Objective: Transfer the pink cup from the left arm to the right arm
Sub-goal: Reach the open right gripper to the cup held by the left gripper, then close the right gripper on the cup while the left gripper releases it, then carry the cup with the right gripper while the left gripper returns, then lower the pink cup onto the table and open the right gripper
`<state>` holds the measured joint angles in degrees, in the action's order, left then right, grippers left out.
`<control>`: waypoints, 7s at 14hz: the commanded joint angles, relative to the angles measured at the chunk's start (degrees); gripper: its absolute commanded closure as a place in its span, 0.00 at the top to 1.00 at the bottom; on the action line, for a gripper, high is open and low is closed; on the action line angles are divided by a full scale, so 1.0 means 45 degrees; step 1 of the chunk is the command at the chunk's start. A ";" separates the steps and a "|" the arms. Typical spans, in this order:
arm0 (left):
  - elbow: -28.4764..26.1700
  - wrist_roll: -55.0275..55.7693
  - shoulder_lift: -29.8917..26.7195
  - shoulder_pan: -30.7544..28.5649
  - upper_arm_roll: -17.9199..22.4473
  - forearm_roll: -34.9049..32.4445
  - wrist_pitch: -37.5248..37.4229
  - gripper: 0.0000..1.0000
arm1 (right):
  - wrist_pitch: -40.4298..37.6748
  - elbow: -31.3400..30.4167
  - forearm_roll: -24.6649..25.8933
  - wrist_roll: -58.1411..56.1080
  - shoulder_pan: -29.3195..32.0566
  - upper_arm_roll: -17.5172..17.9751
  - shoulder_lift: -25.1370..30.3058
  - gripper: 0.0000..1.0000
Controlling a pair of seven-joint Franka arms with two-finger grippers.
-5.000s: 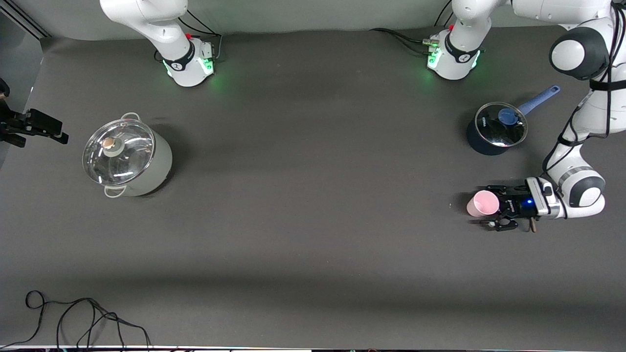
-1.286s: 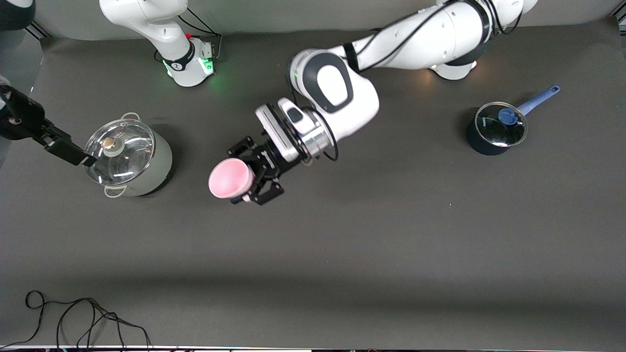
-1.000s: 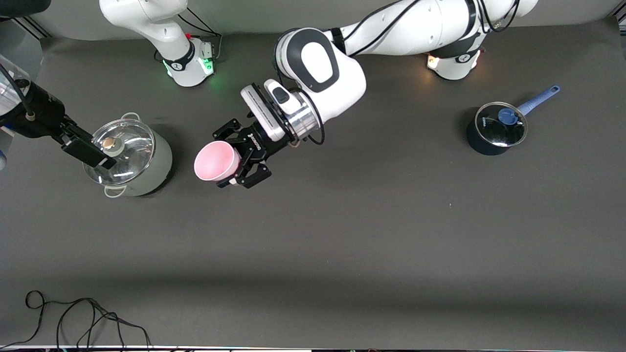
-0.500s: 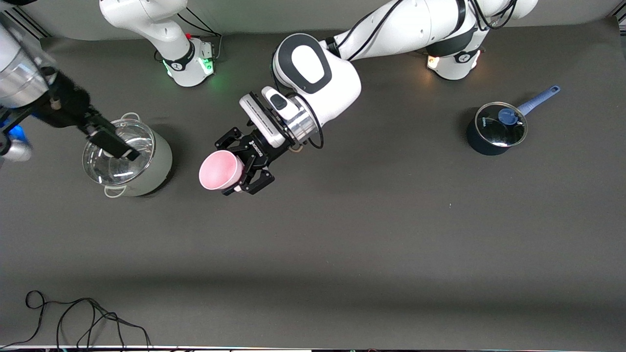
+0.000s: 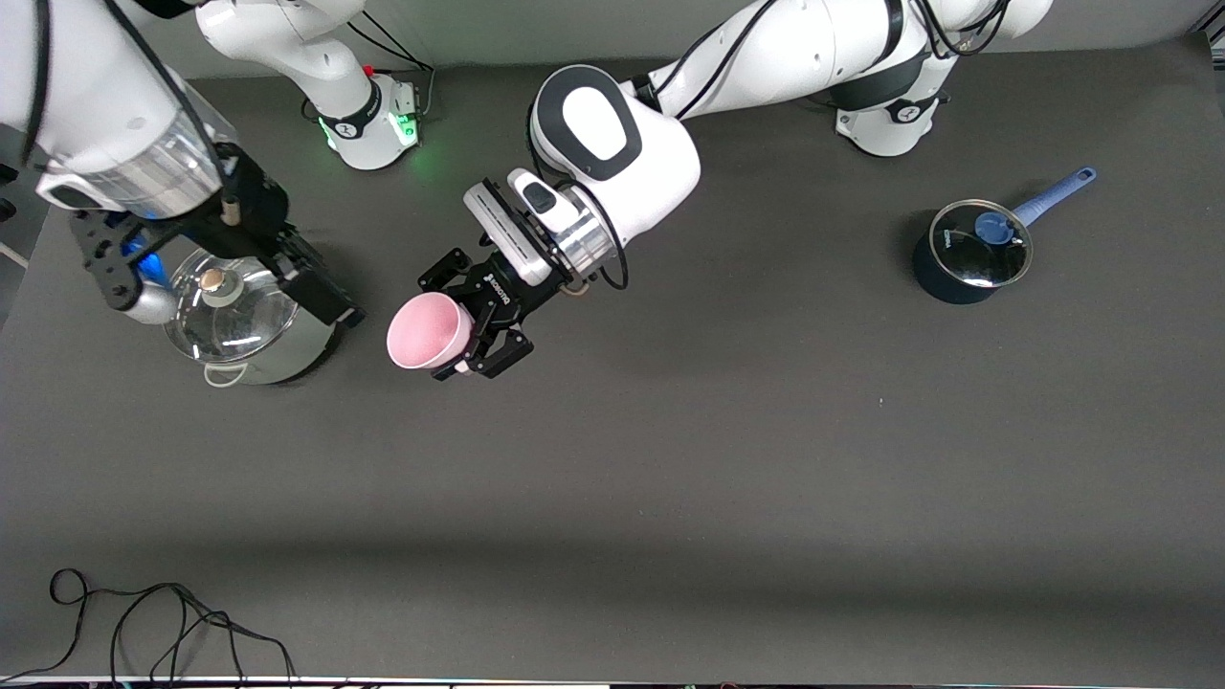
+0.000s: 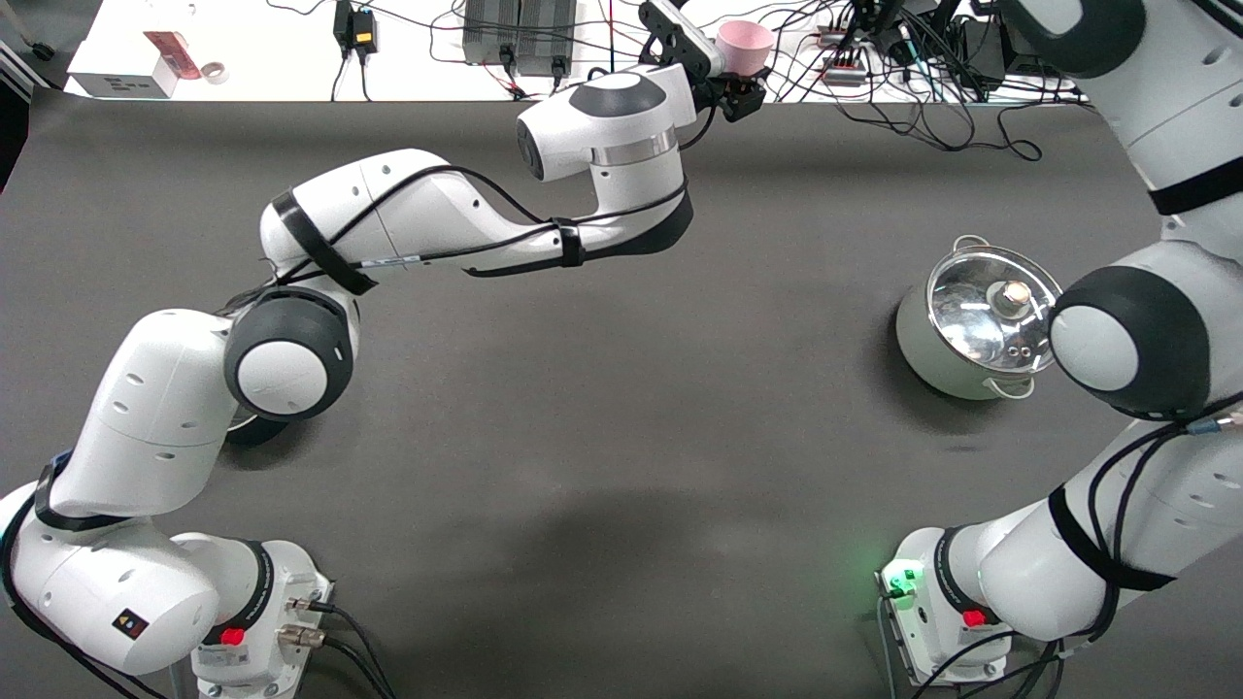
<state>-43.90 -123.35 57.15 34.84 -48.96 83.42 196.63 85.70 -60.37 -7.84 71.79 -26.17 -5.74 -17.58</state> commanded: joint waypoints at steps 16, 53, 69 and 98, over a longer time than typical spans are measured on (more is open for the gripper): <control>0.0264 0.1200 -0.0122 0.0774 0.1252 -0.0140 0.0192 0.00 | -0.0197 0.0565 -0.0329 0.0433 -0.0298 0.0241 -0.1504 0.51; -1.5536 0.2469 -1.1370 -1.2283 0.2189 -0.5382 -1.5750 1.00 | 0.1088 0.0545 0.2014 -1.1916 0.5616 -0.0110 -0.2246 0.00; -1.1749 1.3221 -1.2290 -1.7781 0.2971 -1.7696 -2.4927 1.00 | 0.8630 -0.5647 -0.1149 -2.1792 0.7573 -0.0091 -0.3181 0.00; -0.9598 2.6962 -1.0473 -1.5222 0.2814 -1.9105 -2.4437 1.00 | 0.7408 -0.5568 0.0525 -2.2966 0.7261 -0.0813 -0.3112 0.99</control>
<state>-87.74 -2.70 9.91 -34.44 -36.83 -2.01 88.02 124.42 -84.20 -8.66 -30.73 7.31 -8.72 -37.47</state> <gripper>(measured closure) 0.000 0.004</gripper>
